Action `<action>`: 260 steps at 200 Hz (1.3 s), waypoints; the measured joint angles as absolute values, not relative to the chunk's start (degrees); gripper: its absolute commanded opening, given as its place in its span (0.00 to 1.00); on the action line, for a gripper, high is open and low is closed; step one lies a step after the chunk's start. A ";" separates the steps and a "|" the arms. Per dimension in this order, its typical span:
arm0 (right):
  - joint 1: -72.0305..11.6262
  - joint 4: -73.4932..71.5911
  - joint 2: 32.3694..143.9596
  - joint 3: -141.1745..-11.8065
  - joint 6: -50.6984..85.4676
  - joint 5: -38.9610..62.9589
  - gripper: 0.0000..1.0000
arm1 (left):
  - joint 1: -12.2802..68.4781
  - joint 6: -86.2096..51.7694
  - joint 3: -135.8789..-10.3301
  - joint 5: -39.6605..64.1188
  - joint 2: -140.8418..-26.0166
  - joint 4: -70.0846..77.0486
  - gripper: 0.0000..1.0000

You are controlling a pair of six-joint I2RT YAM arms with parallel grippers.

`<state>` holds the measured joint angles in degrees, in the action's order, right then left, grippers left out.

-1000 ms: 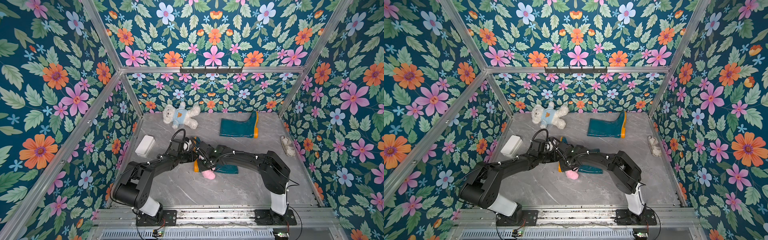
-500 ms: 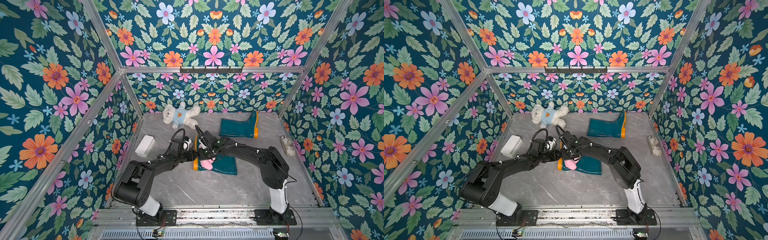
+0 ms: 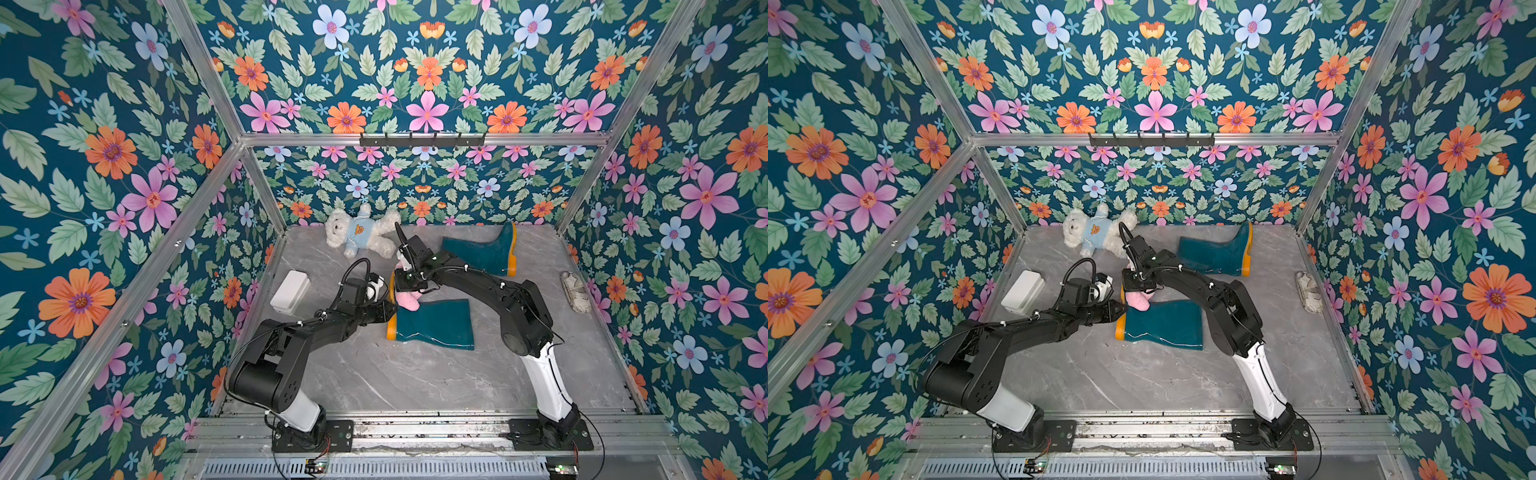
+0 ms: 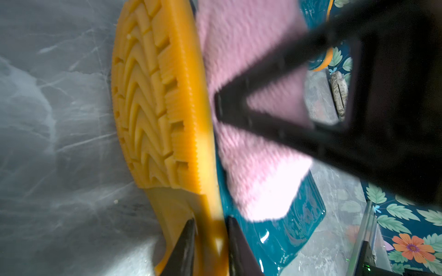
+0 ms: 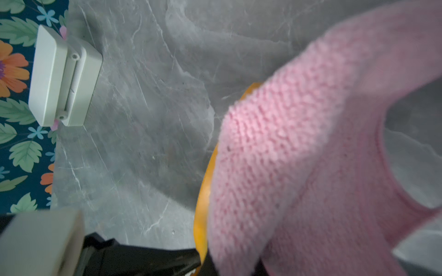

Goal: Wipe the rubber boots with a cloth
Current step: Wipe the dirt off the rubber boot.

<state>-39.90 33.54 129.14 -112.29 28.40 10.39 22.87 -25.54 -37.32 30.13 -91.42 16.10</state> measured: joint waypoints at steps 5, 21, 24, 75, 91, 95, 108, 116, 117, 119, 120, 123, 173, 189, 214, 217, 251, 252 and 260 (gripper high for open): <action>-39.59 33.87 129.82 -113.40 28.32 10.48 0.00 | 22.87 -25.54 -37.26 30.22 -91.48 16.25 0.25; -38.61 35.33 132.25 -117.58 28.32 10.72 0.00 | 22.85 -25.54 -37.06 30.55 -91.72 16.69 0.25; -38.44 35.53 132.66 -118.37 28.34 10.68 0.00 | 22.85 -25.52 -37.04 30.61 -91.74 16.75 0.24; -35.62 40.47 142.37 -138.72 28.29 10.09 0.00 | 22.83 -25.34 -37.12 31.88 -92.73 18.09 0.24; -34.76 41.71 143.79 -144.07 28.08 10.04 0.00 | 22.83 -25.32 -37.15 32.14 -92.79 18.24 0.24; -34.63 41.93 143.72 -144.40 28.08 10.09 0.00 | 22.83 -25.30 -37.17 32.16 -92.79 18.26 0.24; -34.54 41.76 141.86 -142.52 28.10 10.79 0.00 | 22.83 -25.21 -37.23 32.16 -92.77 18.28 0.24; -34.54 41.06 139.81 -139.06 28.38 11.90 0.00 | 22.83 -25.19 -37.23 32.16 -92.77 18.28 0.24; -34.54 40.88 139.33 -138.21 28.51 12.16 0.00 | 22.83 -25.19 -37.23 32.16 -92.77 18.28 0.24; -34.54 40.80 138.89 -137.43 28.67 12.38 0.00 | 22.83 -25.19 -37.23 32.16 -92.77 18.28 0.24; -34.52 40.47 138.39 -136.53 28.88 12.58 0.00 | 22.83 -25.19 -37.23 32.16 -92.77 18.28 0.24; -34.44 40.23 137.53 -135.04 29.23 13.06 0.00 | 22.83 -25.19 -37.26 32.16 -92.75 18.28 0.24; -30.65 29.19 120.75 -106.61 39.48 20.38 0.00 | 22.44 -25.19 -37.28 32.45 -92.79 18.48 0.24; -30.79 27.18 121.64 -105.82 41.56 21.89 0.00 | 22.20 -25.19 -37.34 33.28 -93.36 18.68 0.24; -31.46 25.30 126.78 -108.27 44.73 25.06 0.00 | 21.89 -25.19 -37.43 34.48 -94.11 19.16 0.24; -31.53 25.36 127.59 -108.86 44.99 25.43 0.00 | 21.87 -25.19 -37.45 34.63 -94.15 19.18 0.24; -32.29 23.66 132.49 -111.90 47.75 28.77 0.00 | 21.47 -25.23 -37.45 35.27 -94.37 19.42 0.24; -32.29 23.55 132.49 -111.83 47.79 28.84 0.00 | 21.47 -25.23 -37.45 35.29 -94.37 19.42 0.24; -32.27 22.44 132.46 -110.89 48.21 29.41 0.00 | 21.37 -25.23 -37.43 35.38 -94.41 19.44 0.24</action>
